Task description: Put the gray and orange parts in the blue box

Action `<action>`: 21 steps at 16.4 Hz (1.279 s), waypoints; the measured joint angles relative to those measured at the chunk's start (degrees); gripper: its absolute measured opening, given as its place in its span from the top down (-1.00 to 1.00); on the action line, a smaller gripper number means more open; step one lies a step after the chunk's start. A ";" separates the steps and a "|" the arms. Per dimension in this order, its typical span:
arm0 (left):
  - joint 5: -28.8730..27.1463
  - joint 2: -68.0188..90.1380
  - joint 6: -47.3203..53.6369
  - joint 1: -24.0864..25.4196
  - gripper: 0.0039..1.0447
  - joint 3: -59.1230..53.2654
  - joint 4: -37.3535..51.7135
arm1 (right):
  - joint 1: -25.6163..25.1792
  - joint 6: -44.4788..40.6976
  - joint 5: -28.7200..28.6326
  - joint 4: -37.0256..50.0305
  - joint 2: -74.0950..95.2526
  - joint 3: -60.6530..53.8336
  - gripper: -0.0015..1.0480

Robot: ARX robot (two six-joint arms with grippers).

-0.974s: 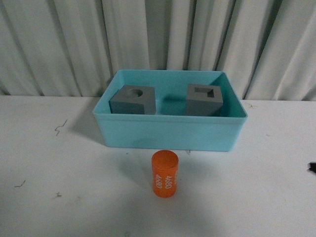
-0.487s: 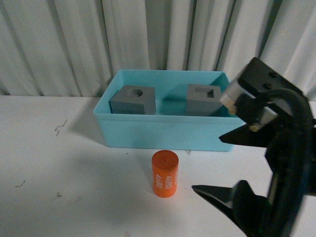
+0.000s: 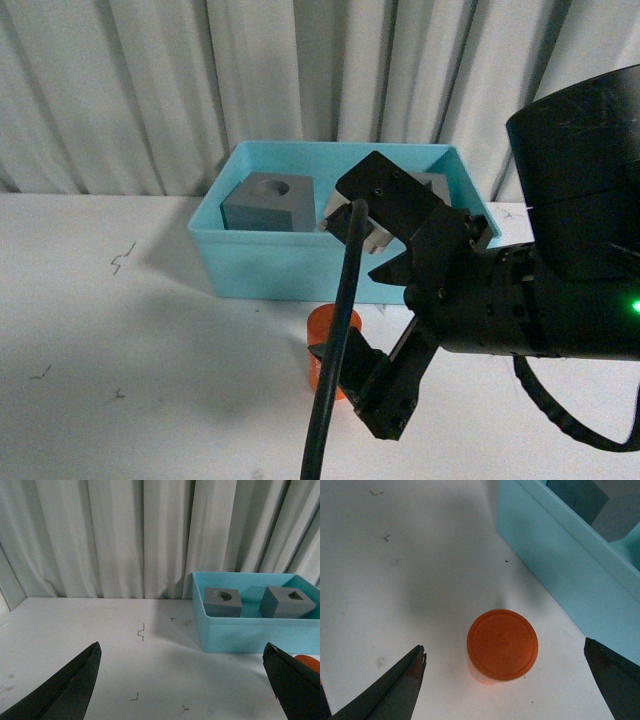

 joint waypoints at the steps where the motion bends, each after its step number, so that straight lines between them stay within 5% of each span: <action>1: 0.00 0.00 0.00 0.00 -0.88 0.00 0.00 | 0.28 0.02 0.44 -0.02 1.49 1.29 -0.87; 16: 0.00 0.00 0.00 0.00 -0.88 0.00 0.00 | 2.40 1.49 3.02 -0.50 8.61 6.51 -0.87; 18: 0.00 0.00 0.00 0.00 -0.88 0.00 0.00 | 2.86 1.44 3.43 -1.22 9.46 7.30 0.01; 21: 0.00 0.00 0.00 0.00 -0.88 0.00 0.00 | 3.08 5.88 3.15 2.45 4.63 4.66 0.09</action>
